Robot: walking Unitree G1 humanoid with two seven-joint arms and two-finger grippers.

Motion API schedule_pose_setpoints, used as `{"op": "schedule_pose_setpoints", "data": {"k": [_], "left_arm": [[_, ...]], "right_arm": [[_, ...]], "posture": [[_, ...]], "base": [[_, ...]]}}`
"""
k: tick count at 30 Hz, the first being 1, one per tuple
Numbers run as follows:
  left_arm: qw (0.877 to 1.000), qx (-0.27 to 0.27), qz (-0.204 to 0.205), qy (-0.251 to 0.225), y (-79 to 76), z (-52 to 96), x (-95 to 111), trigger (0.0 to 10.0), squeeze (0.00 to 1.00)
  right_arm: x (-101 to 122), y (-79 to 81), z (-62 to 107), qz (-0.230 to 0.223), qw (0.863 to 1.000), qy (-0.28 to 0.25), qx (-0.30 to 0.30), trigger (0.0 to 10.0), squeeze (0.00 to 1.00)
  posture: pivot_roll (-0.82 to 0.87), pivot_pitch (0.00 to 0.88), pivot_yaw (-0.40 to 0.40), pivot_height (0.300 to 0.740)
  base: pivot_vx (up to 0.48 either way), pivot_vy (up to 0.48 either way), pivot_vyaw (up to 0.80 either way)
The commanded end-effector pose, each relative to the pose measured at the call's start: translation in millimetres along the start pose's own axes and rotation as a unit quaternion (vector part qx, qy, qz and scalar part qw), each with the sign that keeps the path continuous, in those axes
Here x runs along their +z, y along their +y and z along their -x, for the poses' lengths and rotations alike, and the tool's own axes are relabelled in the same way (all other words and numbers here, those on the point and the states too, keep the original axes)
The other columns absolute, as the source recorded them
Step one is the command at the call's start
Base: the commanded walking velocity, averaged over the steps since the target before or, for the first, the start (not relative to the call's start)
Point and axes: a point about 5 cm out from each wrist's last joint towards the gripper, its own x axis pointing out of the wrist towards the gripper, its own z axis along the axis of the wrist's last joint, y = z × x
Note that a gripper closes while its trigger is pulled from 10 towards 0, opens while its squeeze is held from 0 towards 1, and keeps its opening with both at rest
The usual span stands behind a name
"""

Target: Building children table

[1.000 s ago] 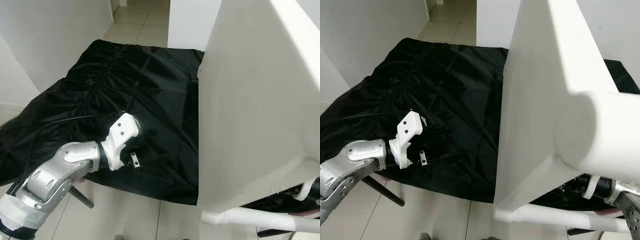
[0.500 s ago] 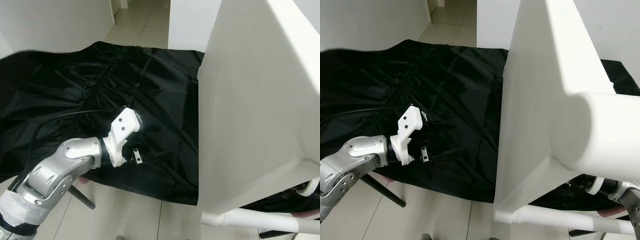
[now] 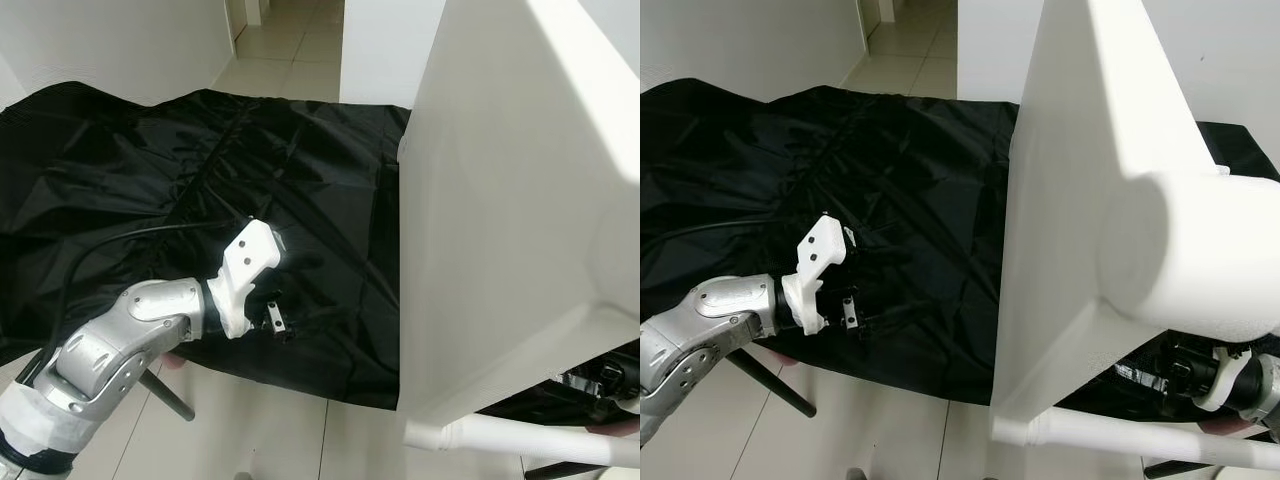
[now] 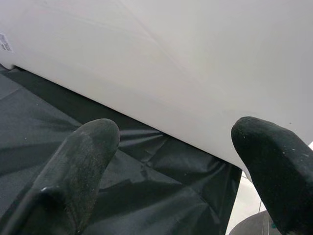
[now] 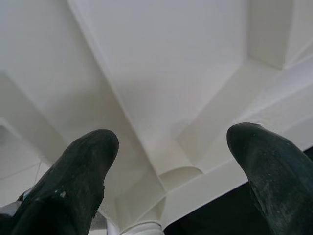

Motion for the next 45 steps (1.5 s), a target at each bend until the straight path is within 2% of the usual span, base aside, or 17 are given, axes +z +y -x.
{"op": "schedule_pose_setpoints", "data": {"k": [1,4,13,18,23,29,35,40,45], "left_arm": [[0.994,-0.109,-0.004,0.004,-10.5,2.4,-1.3,10.0,0.00],[0.994,-0.109,-0.005,0.005,-10.1,2.4,-1.5,10.0,0.00],[0.994,-0.106,-0.009,0.003,-9.4,1.1,0.8,10.0,0.00],[0.995,-0.102,-0.008,-0.001,-10.6,-1.1,1.2,10.0,0.00],[0.995,-0.098,-0.008,-0.003,-11.4,-1.4,1.6,10.0,0.00],[0.996,-0.091,-0.006,-0.004,-11.5,-0.5,1.2,10.0,0.00],[0.996,-0.088,-0.002,-0.006,-13.2,-1.5,-0.1,10.0,0.00],[0.996,-0.086,0.000,-0.007,-13.7,-2.5,-0.3,10.0,0.00],[0.997,-0.081,0.002,-0.011,-13.6,-4.4,-0.5,10.0,0.00]], "right_arm": [[2.6,2.6,-2.0,-0.003,1.000,0.001,0.017,10.0,0.00],[2.4,3.1,-3.2,0.000,1.000,0.006,0.023,10.0,0.00],[6.8,-6.1,-22.8,0.034,0.998,0.008,0.054,10.0,0.00],[12.8,-16.5,-47.7,0.061,0.996,-0.019,0.061,10.0,0.00],[18.0,-26.7,-60.2,0.078,0.995,-0.036,0.050,10.0,0.00],[36.0,-47.9,-64.5,0.112,0.992,-0.065,0.004,10.0,0.00],[55.1,-65.0,-61.5,0.134,0.988,-0.078,-0.021,10.0,0.00],[60.0,-71.1,-59.3,0.144,0.986,-0.076,-0.028,10.0,0.00],[63.7,-86.7,-55.4,0.142,0.986,-0.074,-0.056,10.0,0.00]], "posture": [[-0.07,0.080,0.040,0.740],[-0.07,0.080,0.039,0.740],[-0.05,0.088,0.027,0.740],[-0.04,0.092,0.022,0.740],[-0.04,0.094,0.015,0.740],[-0.03,0.096,0.006,0.740],[-0.03,0.098,0.000,0.740],[-0.03,0.096,-0.004,0.740],[-0.03,0.090,-0.005,0.740]], "base": [[0.000,0.000,0.00],[0.000,0.000,0.00],[0.000,0.000,0.00],[0.000,0.000,0.00],[0.000,0.000,0.00],[0.000,0.000,0.00],[0.000,0.000,0.00],[0.000,0.000,0.00],[0.000,0.000,0.00]]}}
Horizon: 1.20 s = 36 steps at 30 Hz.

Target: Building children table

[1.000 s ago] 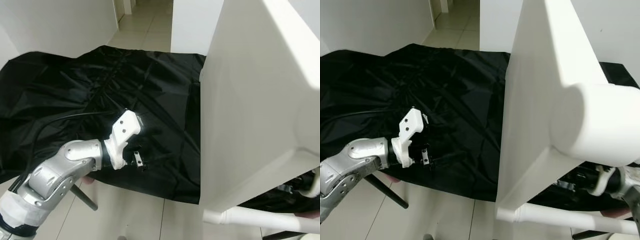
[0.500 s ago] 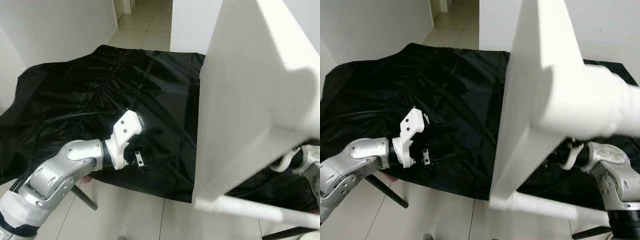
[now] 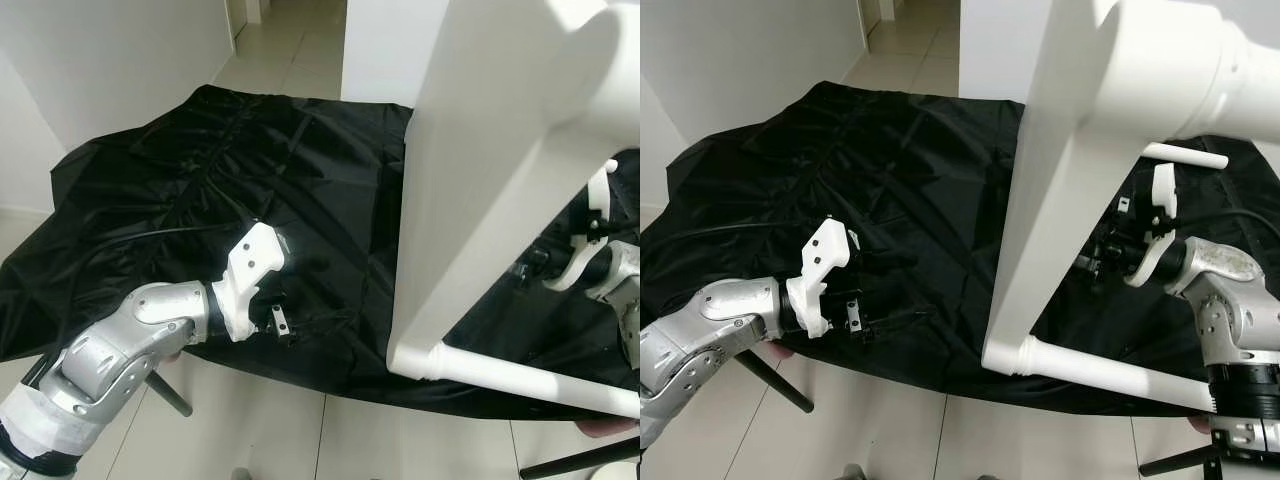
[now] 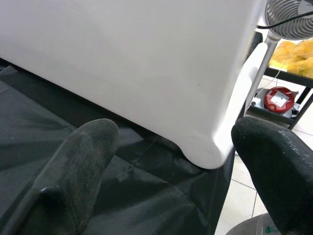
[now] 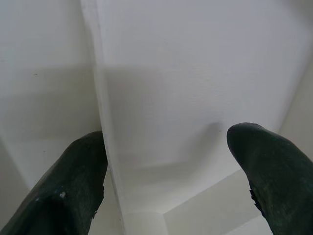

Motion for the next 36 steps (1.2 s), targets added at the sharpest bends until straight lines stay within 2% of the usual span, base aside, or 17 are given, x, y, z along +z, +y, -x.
{"op": "schedule_pose_setpoints", "data": {"k": [1,3,7,8,13,16,19,22,27,31,36], "left_arm": [[0.997,-0.073,-0.003,-0.001,-9.8,-0.4,-0.4,10.0,0.00],[0.998,-0.070,-0.005,-0.003,-9.3,-0.7,0.0,10.0,0.00],[0.998,-0.069,-0.005,-0.003,-9.0,-0.7,0.2,10.0,0.00],[0.998,-0.067,-0.006,-0.003,-7.7,-0.6,0.4,10.0,0.00],[0.998,-0.067,-0.009,-0.004,-7.2,-1.4,0.9,10.0,0.00],[0.998,-0.066,-0.009,-0.005,-7.1,-2.1,1.1,10.0,0.00],[0.998,-0.065,0.006,-0.008,-10.4,-2.3,0.9,10.0,0.00],[0.998,-0.063,0.026,-0.012,-14.0,-1.1,1.8,10.0,0.00],[0.998,-0.060,0.032,-0.014,-14.4,1.2,2.4,10.0,0.00],[0.997,-0.044,0.052,-0.023,-13.7,4.7,2.2,10.0,0.00],[0.997,-0.040,0.056,-0.028,-13.3,4.6,3.0,10.0,0.00]], "right_arm": [[7.2,-11.8,9.4,0.018,0.999,0.000,-0.040,10.0,0.00],[5.2,-17.8,10.7,0.016,0.998,0.002,-0.053,10.0,0.00],[4.4,-19.6,11.3,0.015,0.998,0.003,-0.055,10.0,0.00],[1.3,-26.1,13.3,0.017,0.997,0.016,-0.069,10.0,0.00],[-2.1,-28.6,14.9,0.016,0.998,0.035,-0.059,10.0,0.00],[-3.6,-24.8,13.2,0.017,0.998,0.037,-0.040,10.0,0.00],[-8.4,-4.2,1.5,0.012,1.000,0.027,0.007,10.0,0.00],[-15.3,10.1,3.0,0.005,0.998,0.042,0.041,10.0,0.00],[-15.8,15.1,7.4,-0.005,0.998,0.043,0.046,10.0,0.00],[-15.6,27.5,25.2,-0.008,0.998,0.061,0.028,10.0,0.00],[-14.7,29.4,31.5,-0.006,0.998,0.062,0.013,10.0,0.00]], "posture": [[-0.03,0.090,-0.005,0.740],[-0.03,0.088,-0.006,0.740],[-0.03,0.088,-0.006,0.740],[-0.03,0.073,-0.003,0.740],[-0.03,0.071,-0.003,0.740],[-0.03,0.069,-0.006,0.740],[-0.02,0.064,-0.014,0.740],[-0.02,0.061,-0.018,0.740],[-0.01,0.058,-0.018,0.740],[-0.03,0.057,-0.017,0.740],[-0.03,0.060,-0.012,0.740]], "base": [[0.000,0.000,0.00],[0.000,0.000,0.00],[0.000,0.000,0.00],[0.000,0.000,0.00],[0.000,0.000,0.00],[0.000,0.000,0.00],[0.000,0.000,0.00],[0.000,0.000,0.00],[0.000,0.000,0.00],[0.000,0.000,0.00],[0.000,0.000,0.00]]}}
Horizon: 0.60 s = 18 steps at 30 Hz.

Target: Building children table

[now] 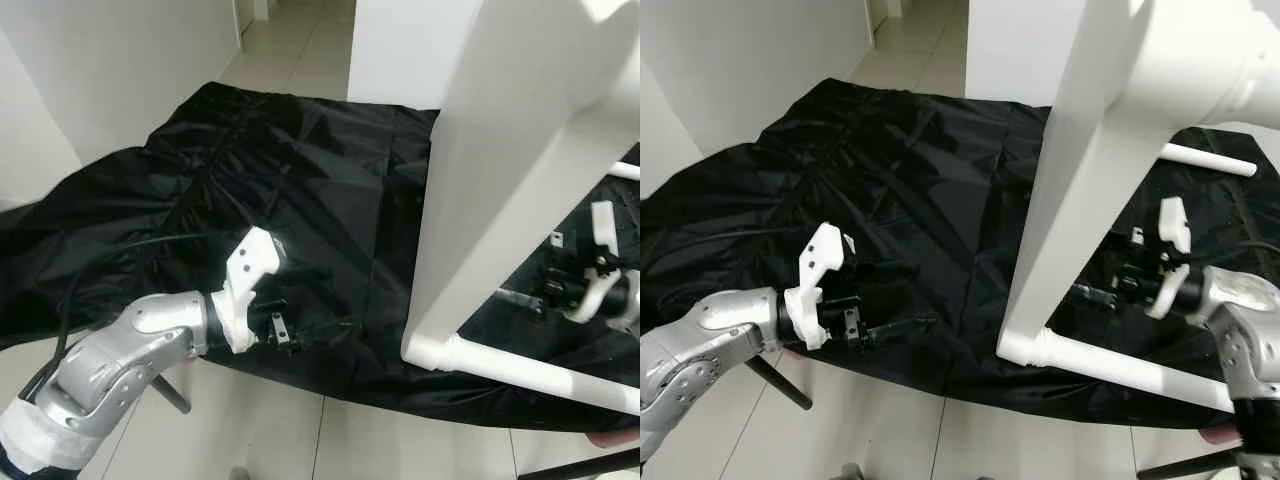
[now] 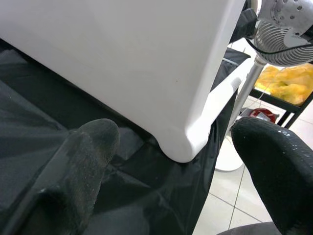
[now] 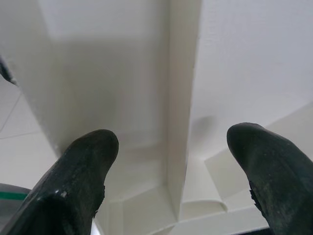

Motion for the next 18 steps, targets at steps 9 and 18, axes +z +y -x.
{"op": "schedule_pose_setpoints", "data": {"k": [9,18], "left_arm": [[0.999,-0.028,0.015,-0.013,-4.4,-1.2,4.3,10.0,0.00],[1.000,-0.013,0.019,-0.012,-3.0,3.2,5.4,10.0,0.00]], "right_arm": [[13.4,-7.3,11.3,0.005,0.992,-0.067,-0.109,10.0,0.00],[0.7,0.3,28.9,-0.023,0.990,-0.038,-0.136,10.0,0.00]], "posture": [[-0.05,0.065,0.000,0.740],[-0.04,0.077,-0.002,0.740]], "base": [[0.000,0.000,0.00],[0.000,0.000,0.00]]}}
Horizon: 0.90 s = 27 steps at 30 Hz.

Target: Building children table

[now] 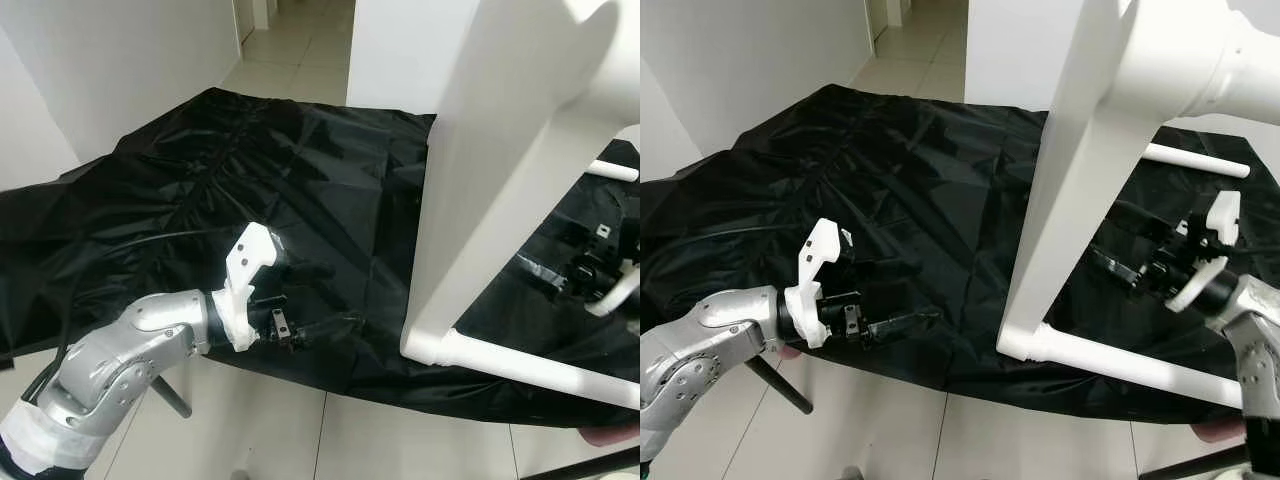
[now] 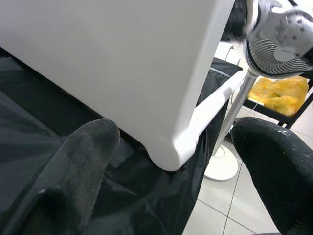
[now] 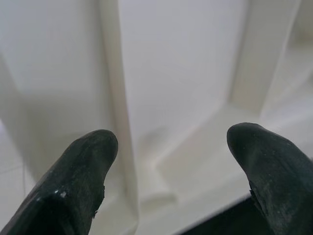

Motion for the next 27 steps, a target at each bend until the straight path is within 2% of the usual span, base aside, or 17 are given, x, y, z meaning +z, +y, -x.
{"op": "schedule_pose_setpoints", "data": {"k": [1,4,7,10,12,14,15,16,18,20,21,23,24,26,27], "left_arm": [[1.000,-0.010,0.003,0.003,-2.5,3.4,0.0,10.0,0.00],[1.000,-0.005,0.007,0.000,-3.5,4.6,-0.2,10.0,0.00],[1.000,0.009,0.008,-0.003,-1.7,6.0,-1.0,10.0,0.00],[0.998,0.067,0.006,-0.006,11.4,9.0,-2.6,10.0,0.00],[0.995,0.096,0.005,-0.009,18.3,9.9,-2.5,10.0,0.00],[0.988,0.152,0.001,-0.019,30.7,10.3,-0.5,10.0,0.00],[0.984,0.175,0.005,-0.025,36.5,10.1,0.0,10.0,0.00],[0.984,0.175,0.005,-0.025,36.5,10.1,0.0,10.0,0.00],[0.981,0.192,0.011,-0.030,41.0,9.3,0.3,10.0,0.00],[0.968,0.248,0.013,-0.032,54.6,7.3,-1.5,10.0,0.00],[0.964,0.265,0.014,-0.032,58.5,7.2,-1.8,10.0,0.00],[0.960,0.277,0.016,-0.035,61.2,7.8,-1.9,10.0,0.00],[0.954,0.298,0.014,-0.035,65.1,8.7,-2.8,10.0,0.00],[0.935,0.351,0.024,-0.035,73.9,12.0,-9.0,10.0,0.00],[0.932,0.360,0.028,-0.035,74.7,11.8,-11.5,10.0,0.00]], "right_arm": [[-0.8,2.1,11.0,-0.001,1.000,0.015,0.004,10.0,0.00],[-9.4,5.3,26.2,-0.010,0.999,0.043,-0.001,10.0,0.00],[-10.1,2.9,31.2,0.001,0.999,0.044,-0.029,10.0,0.00],[-10.0,-4.9,33.0,0.011,0.993,0.036,-0.115,10.0,0.00],[-10.5,-7.2,32.3,0.010,0.988,0.031,-0.151,10.0,0.00],[-24.0,-11.2,27.2,0.005,0.973,0.055,-0.226,10.0,0.00],[-31.6,-15.5,23.4,-0.001,0.959,0.062,-0.275,10.0,0.00],[-31.6,-15.5,23.4,-0.001,0.959,0.062,-0.275,10.0,0.00],[-38.0,-19.6,20.1,-0.007,0.945,0.065,-0.320,10.0,0.00],[-45.2,-19.4,-0.7,-0.019,0.914,0.033,-0.405,10.0,0.00],[-44.9,-15.9,-9.8,-0.022,0.911,0.018,-0.411,10.0,0.00],[-44.5,-13.7,-15.4,-0.024,0.909,0.011,-0.416,10.0,0.00],[-44.3,-10.6,-22.9,-0.024,0.900,0.002,-0.435,10.0,0.00],[-43.5,-3.7,-34.1,-0.025,0.862,-0.020,-0.505,10.0,0.00],[-44.7,-1.3,-36.0,-0.035,0.852,-0.026,-0.521,10.0,0.00]], "posture": [[-0.04,0.079,-0.002,0.740],[-0.04,0.081,-0.003,0.740],[-0.04,0.083,-0.001,0.740],[-0.05,0.083,0.000,0.740],[-0.05,0.083,0.000,0.740],[-0.06,0.085,-0.006,0.740],[-0.06,0.085,-0.006,0.740],[-0.06,0.085,-0.006,0.740],[-0.06,0.082,-0.005,0.740],[-0.06,0.080,-0.011,0.740],[-0.05,0.078,-0.016,0.740],[-0.05,0.078,-0.016,0.740],[-0.05,0.074,-0.027,0.740],[-0.04,0.069,-0.038,0.740],[-0.04,0.066,-0.047,0.740]], "base": [[0.000,0.000,0.00],[0.000,0.000,0.00],[0.000,0.000,0.00],[0.000,0.000,0.00],[0.000,0.000,0.00],[0.000,0.000,0.00],[0.000,0.000,0.00],[0.000,0.000,0.00],[0.000,0.000,0.00],[0.000,0.000,0.00],[0.000,0.000,0.00],[0.000,0.000,0.00],[0.000,0.000,0.00],[0.000,0.000,0.00],[0.000,0.000,0.00]]}}
